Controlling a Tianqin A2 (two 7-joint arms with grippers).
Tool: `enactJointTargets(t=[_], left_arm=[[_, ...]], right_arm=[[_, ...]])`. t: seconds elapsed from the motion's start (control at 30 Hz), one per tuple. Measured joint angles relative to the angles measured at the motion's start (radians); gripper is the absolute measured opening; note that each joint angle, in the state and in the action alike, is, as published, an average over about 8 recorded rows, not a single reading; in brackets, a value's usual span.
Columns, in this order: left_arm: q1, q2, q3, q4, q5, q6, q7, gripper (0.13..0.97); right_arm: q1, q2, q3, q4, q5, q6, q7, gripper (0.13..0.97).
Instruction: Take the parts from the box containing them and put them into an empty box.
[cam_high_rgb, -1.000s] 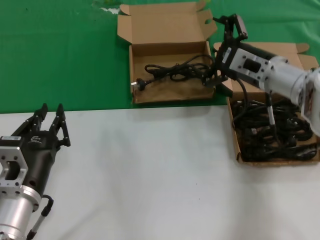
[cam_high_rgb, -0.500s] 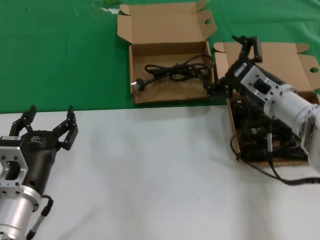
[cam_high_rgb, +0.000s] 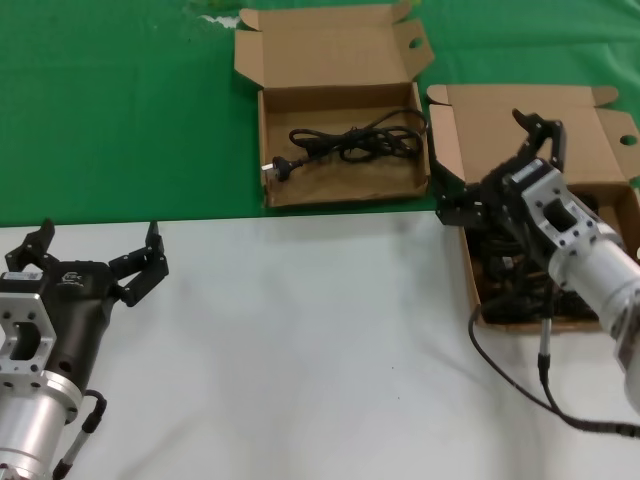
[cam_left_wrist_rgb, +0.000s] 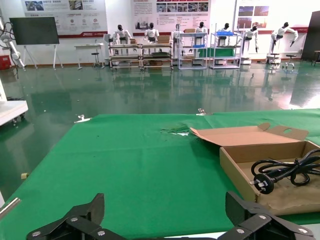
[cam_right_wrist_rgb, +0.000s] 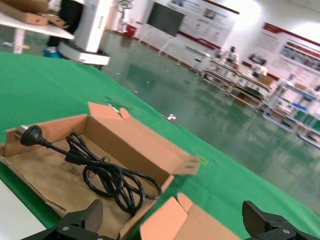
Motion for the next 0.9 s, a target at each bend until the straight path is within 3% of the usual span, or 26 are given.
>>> enactJointTargets(t=[0.33, 0.9], left_arm=[[0.0, 0.0, 0.0, 0.0, 0.0, 0.0, 0.0, 0.912], [0.0, 0.0, 0.0, 0.0, 0.0, 0.0, 0.0, 0.964]], right_arm=[[-0.156, 0.013, 0.035, 0.156, 0.028, 0.097, 0.126, 0.966], [-0.42, 0.036, 0.093, 0.419, 0.074, 0.26, 0.338, 0.966]])
